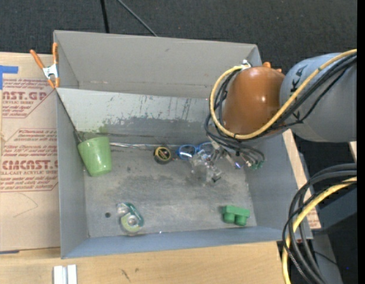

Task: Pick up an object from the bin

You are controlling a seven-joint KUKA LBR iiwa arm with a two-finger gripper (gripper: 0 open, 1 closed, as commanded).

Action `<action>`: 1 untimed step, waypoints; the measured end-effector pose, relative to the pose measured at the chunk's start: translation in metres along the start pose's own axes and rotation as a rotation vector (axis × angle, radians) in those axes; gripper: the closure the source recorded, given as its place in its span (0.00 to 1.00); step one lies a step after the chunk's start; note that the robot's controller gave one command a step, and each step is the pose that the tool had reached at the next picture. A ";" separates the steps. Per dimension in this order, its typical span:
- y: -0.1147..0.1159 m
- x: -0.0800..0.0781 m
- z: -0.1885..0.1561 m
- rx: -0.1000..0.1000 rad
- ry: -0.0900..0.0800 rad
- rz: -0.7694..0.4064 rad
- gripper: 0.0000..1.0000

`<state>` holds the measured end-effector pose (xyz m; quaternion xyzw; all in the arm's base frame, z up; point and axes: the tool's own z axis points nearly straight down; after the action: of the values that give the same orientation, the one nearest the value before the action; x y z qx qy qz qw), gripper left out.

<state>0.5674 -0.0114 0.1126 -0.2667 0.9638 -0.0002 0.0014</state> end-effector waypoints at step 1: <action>-0.007 -0.017 -0.106 0.005 -0.008 -0.122 1.00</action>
Offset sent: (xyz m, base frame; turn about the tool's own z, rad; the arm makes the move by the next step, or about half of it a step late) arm 0.0150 0.0011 0.1014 -0.1225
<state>0.5851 -0.0090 0.2187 -0.3251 0.9457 -0.0014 0.0058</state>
